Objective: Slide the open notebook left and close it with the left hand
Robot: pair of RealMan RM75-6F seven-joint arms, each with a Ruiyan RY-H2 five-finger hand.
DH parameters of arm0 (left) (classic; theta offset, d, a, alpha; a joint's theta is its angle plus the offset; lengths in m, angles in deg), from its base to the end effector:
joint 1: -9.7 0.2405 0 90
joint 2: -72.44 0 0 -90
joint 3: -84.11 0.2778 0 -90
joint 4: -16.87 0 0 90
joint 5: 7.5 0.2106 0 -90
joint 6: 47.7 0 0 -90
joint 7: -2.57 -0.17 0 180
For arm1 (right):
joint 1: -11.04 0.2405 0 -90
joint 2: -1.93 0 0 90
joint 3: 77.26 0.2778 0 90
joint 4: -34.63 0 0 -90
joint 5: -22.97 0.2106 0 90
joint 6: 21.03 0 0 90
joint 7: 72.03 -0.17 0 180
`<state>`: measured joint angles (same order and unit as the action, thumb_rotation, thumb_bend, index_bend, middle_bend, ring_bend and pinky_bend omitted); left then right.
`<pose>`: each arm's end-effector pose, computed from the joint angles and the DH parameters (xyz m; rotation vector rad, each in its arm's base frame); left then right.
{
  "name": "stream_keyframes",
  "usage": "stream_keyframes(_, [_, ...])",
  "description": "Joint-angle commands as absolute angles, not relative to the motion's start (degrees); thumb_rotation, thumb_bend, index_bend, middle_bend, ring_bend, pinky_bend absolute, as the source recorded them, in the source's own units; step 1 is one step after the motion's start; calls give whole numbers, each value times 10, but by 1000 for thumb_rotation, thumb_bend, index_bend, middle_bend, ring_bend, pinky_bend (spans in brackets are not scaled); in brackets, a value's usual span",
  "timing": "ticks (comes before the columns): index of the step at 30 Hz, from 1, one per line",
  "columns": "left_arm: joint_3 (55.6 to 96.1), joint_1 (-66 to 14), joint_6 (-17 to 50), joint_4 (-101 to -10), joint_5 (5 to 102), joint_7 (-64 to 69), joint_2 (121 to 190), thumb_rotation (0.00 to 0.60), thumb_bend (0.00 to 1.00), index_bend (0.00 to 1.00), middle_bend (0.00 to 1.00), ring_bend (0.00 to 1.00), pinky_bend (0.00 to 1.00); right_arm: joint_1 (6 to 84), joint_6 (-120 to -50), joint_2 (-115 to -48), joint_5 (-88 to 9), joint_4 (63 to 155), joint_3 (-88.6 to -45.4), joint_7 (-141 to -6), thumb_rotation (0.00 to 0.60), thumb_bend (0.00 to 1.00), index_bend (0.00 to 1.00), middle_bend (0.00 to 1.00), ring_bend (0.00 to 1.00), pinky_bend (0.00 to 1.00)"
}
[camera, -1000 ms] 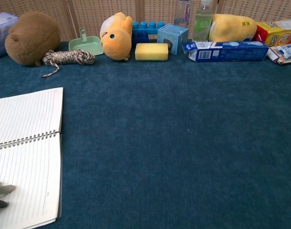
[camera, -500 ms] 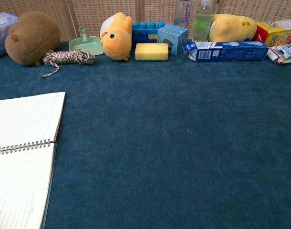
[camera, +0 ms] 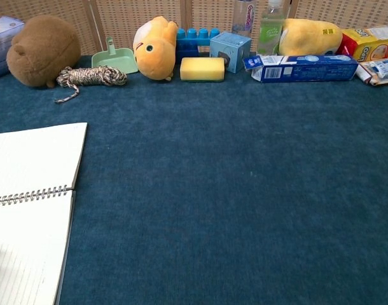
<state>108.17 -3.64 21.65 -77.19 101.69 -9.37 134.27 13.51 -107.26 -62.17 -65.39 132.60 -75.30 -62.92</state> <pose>-0.3103 0.1030 0.0697 -2.3043 -0.8959 -0.5192 -0.3123 -0.1906 0.1577 1.4217 -0.8611 0.8562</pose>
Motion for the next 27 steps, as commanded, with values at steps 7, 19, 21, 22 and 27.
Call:
stream_keyframes(7, [1061, -44, 160, -779, 982, -115, 1368, 375, 0, 0, 0, 0, 69, 135, -1072, -620, -650, 1324, -751, -635, 600, 0, 0, 0, 0, 0])
stream_keyframes(19, [1095, -38, 160, -784, 1009, -92, 1343, 385, 0, 0, 0, 0, 169, 134, -1074, -619, -652, 1325, -752, -635, 600, 0, 0, 0, 0, 0])
stream_keyframes(21, [1102, -36, 163, -785, 1016, -86, 1338, 385, 0, 0, 0, 0, 169, 135, -1073, -620, -652, 1325, -752, -634, 600, 0, 0, 0, 0, 0])
stream_keyframes(22, [1106, -35, 165, -784, 1022, -84, 1335, 387, 0, 0, 0, 0, 169, 135, -1072, -620, -652, 1325, -752, -633, 600, 0, 0, 0, 0, 0])
stream_keyframes(27, [1117, -32, 169, -785, 1038, -80, 1330, 385, 0, 0, 0, 0, 169, 135, -1072, -621, -652, 1325, -753, -630, 600, 0, 0, 0, 0, 0])
